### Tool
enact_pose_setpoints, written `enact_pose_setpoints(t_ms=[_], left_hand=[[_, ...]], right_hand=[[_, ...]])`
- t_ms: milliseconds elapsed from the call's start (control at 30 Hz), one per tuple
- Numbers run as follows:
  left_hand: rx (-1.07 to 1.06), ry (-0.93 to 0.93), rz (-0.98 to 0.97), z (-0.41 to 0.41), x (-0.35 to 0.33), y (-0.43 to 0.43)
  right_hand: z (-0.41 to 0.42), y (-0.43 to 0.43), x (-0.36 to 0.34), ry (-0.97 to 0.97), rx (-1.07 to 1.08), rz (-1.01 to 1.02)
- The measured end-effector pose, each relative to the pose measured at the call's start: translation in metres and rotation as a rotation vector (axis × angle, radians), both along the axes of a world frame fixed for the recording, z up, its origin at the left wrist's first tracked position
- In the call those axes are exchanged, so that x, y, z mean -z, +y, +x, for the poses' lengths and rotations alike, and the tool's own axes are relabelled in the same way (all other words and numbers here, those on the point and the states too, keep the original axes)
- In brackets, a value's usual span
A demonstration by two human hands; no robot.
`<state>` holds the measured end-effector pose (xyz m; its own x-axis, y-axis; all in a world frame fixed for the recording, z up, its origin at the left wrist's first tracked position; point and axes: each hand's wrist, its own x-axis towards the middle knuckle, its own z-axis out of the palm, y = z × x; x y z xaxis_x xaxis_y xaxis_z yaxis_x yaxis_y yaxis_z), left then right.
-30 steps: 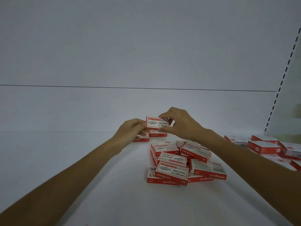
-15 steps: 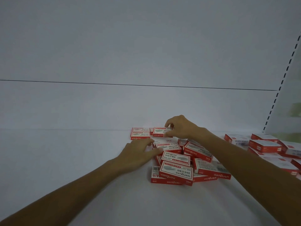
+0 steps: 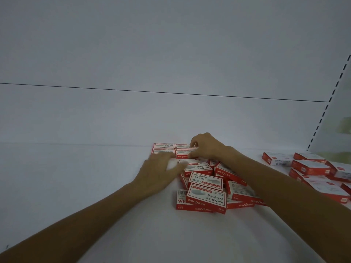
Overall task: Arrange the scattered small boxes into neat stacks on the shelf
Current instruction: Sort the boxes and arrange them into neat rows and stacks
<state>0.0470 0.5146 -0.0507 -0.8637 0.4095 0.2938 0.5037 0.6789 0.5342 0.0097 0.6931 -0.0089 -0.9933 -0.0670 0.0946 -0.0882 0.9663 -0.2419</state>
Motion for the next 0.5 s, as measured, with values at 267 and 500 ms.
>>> enact_pose_setpoints(t_ms=[267,500], left_hand=[[-0.226,-0.162,-0.181,-0.026,0.008,-0.006],[-0.196,-0.162,-0.218,-0.021,0.003,-0.008]], right_hand=[[0.001,0.000,0.003,-0.047,0.045,-0.034],[0.000,0.002,0.002,-0.035,0.027,-0.025]])
